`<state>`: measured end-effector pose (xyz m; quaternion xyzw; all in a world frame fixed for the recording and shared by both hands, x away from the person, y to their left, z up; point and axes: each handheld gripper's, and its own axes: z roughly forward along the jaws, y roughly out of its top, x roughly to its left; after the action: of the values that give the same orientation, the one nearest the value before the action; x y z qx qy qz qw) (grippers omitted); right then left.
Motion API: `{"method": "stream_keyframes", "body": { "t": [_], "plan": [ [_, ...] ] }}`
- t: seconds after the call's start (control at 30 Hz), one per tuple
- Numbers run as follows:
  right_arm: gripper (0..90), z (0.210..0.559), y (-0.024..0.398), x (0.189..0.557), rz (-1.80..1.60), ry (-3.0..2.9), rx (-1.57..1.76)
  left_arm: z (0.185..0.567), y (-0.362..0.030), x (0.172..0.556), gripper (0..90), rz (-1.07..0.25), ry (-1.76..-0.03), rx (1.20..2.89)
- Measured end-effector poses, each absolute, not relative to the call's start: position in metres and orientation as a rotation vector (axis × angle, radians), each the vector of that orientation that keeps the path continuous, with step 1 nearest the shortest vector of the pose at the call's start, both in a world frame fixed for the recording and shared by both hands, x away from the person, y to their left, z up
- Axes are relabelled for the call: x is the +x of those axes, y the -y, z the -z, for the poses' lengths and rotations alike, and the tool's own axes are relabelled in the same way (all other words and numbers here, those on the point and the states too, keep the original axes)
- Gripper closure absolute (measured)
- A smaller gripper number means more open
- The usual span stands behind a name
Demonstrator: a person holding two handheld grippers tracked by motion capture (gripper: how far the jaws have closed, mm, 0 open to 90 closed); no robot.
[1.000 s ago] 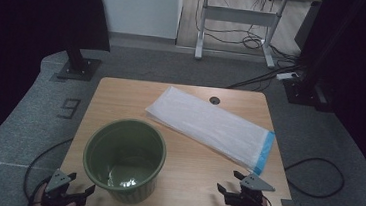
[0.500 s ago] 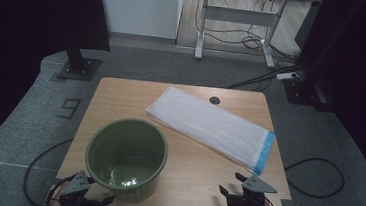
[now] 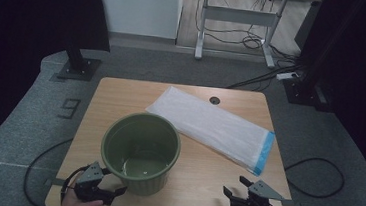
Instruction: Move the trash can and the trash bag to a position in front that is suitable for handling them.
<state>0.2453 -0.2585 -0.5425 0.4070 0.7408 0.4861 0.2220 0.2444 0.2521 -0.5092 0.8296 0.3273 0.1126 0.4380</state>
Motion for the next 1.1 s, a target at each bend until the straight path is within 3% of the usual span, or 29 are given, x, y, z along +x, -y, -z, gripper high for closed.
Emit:
{"method": "stream_keyframes", "body": {
  "t": [1.1],
  "plan": [
    [20.9, 0.534, 0.263, 0.251, -1.514, -2.007, 1.242, 0.516, -0.170, 0.312, 17.0, -0.258, -0.819, 2.055]
  ]
}}
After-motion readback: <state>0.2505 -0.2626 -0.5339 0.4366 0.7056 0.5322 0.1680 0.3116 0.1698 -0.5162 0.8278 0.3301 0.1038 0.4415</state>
